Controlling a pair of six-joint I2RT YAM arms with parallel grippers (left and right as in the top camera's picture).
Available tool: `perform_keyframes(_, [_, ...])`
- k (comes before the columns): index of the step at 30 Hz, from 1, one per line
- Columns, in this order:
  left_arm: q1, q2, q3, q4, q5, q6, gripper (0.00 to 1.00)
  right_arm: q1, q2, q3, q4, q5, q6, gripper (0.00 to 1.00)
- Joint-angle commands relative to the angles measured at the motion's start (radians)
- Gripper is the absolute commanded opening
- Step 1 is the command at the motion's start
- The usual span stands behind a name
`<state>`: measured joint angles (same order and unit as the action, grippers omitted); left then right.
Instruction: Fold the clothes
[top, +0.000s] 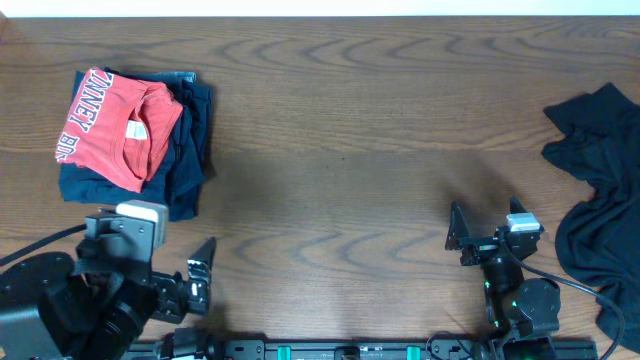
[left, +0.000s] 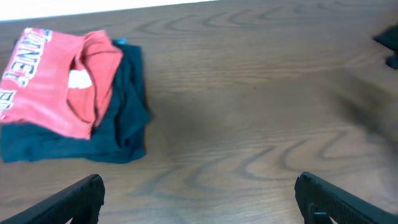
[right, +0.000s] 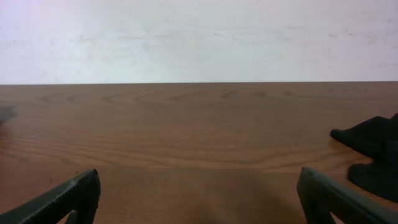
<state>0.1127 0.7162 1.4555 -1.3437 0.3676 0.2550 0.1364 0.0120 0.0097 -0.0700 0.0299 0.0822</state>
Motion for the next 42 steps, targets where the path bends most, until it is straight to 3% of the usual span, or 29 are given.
perform_keyframes(1, [-0.024, 0.003, -0.005, 0.03, -0.047, 0.04, 0.98, -0.012, -0.006, -0.005, -0.001, -0.005, -0.016, 0.99])
perform_keyframes(5, [-0.036, -0.045, -0.092, 0.161, -0.043, 0.039, 0.98, -0.012, -0.006, -0.005, -0.001, -0.005, -0.016, 0.99])
perform_keyframes(11, [-0.081, -0.231, -0.378, 0.479, -0.044, 0.028, 0.98, -0.012, -0.006, -0.005, -0.001, -0.005, -0.016, 0.99])
perform_keyframes(20, [-0.095, -0.524, -0.813, 0.799, -0.044, -0.078, 0.98, -0.012, -0.006, -0.005, -0.001, -0.005, -0.016, 0.99])
perform_keyframes(30, [-0.1, -0.703, -1.197, 1.249, -0.044, -0.1, 0.98, -0.012, -0.006, -0.005, -0.001, -0.005, -0.016, 0.99])
perform_keyframes(40, [-0.106, -0.715, -1.45, 1.501, -0.043, -0.101, 0.98, -0.012, -0.006, -0.005, -0.001, -0.005, -0.016, 0.99])
perform_keyframes(42, [-0.109, -0.715, -1.452, 1.461, -0.04, -0.103, 0.98, -0.012, -0.006, -0.005, -0.001, -0.005, -0.016, 0.99])
